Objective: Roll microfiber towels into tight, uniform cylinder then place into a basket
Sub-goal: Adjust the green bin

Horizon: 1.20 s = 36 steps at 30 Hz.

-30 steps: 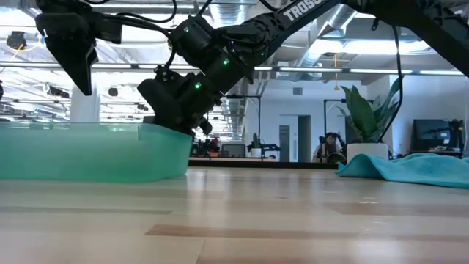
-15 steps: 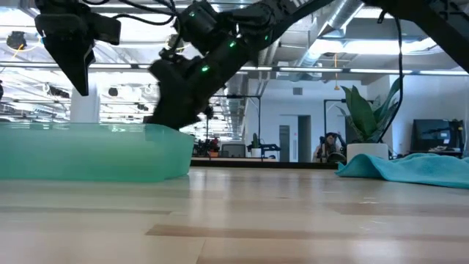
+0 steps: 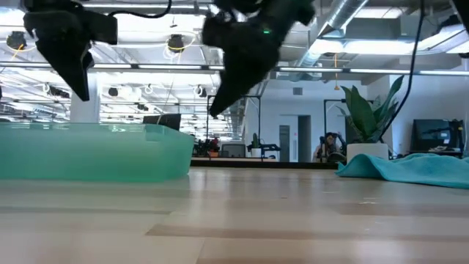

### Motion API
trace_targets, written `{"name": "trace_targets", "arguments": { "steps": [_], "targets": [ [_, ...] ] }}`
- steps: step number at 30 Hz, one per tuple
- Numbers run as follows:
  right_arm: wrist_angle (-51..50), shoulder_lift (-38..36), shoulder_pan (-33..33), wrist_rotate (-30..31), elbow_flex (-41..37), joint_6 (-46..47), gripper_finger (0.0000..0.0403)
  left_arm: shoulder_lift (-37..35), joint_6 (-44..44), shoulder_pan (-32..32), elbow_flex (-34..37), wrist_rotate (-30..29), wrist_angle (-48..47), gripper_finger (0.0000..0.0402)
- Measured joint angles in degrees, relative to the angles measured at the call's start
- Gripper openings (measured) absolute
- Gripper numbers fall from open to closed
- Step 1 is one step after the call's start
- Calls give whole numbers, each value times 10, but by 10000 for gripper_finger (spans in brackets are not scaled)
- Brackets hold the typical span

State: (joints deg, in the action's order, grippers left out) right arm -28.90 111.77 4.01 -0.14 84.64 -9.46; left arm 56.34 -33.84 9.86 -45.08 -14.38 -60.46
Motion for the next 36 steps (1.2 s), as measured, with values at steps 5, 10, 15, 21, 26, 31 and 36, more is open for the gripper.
{"name": "trace_targets", "arguments": {
  "steps": [5, 10, 15, 21, 26, 31, 36],
  "targets": [
    [162, -62, 15, 0, -167, 25, 228, 0, -15, 31, 33, -12, 37, 165],
    [319, -58, 24, 0, -243, 43, 228, 0, -23, 37, 33, -32, 59, 165],
    [379, -4, 19, 0, -223, 73, 228, 0, -23, 38, 33, -33, 64, 165],
    [392, 54, 1, 2, -172, 105, 224, 0, -22, 38, 33, -32, 59, 165],
    [391, 83, -14, 2, -139, 105, 215, 0, -20, 38, 33, -30, 58, 165],
    [391, 95, -20, 2, -111, 95, 207, 0, -12, 38, 33, -30, 58, 165],
    [397, 95, -23, 2, -96, 81, 198, 0, -13, 38, 33, -30, 58, 165]
  ]
}}
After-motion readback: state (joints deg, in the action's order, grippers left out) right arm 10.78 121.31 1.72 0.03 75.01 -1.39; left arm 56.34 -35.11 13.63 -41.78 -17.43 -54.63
